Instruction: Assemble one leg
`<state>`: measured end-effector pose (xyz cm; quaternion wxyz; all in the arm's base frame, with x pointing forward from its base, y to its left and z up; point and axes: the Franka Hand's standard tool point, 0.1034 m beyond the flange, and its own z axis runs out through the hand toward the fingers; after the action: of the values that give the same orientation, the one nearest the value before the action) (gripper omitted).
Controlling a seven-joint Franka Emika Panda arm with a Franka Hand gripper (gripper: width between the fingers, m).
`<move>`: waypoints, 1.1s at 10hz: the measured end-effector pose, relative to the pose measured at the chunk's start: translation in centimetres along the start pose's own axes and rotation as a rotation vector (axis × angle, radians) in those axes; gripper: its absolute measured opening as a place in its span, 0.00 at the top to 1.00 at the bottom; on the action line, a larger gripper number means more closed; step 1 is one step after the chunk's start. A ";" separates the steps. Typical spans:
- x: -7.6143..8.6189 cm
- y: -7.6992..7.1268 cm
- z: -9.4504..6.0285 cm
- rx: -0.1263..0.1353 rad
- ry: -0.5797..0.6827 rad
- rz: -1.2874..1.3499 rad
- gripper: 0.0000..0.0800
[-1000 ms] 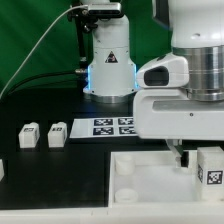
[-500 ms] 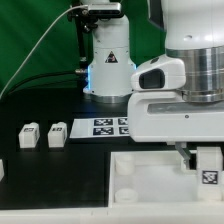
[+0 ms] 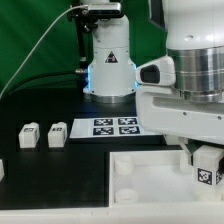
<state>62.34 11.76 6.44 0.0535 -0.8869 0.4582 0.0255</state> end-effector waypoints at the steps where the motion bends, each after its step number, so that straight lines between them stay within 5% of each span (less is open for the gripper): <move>1: -0.1 -0.1 0.0 0.002 -0.006 0.159 0.64; 7: 0.0 -0.8 0.0 0.050 -0.026 0.918 0.63; 11: 0.1 -0.4 0.1 0.042 -0.005 0.984 0.63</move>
Offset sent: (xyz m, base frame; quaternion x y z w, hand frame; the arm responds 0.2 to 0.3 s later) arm 0.0310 -0.0022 0.0004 0.0945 0.0382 0.3629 0.9262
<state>62.78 11.90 6.40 0.0543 -0.5641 0.8229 0.0407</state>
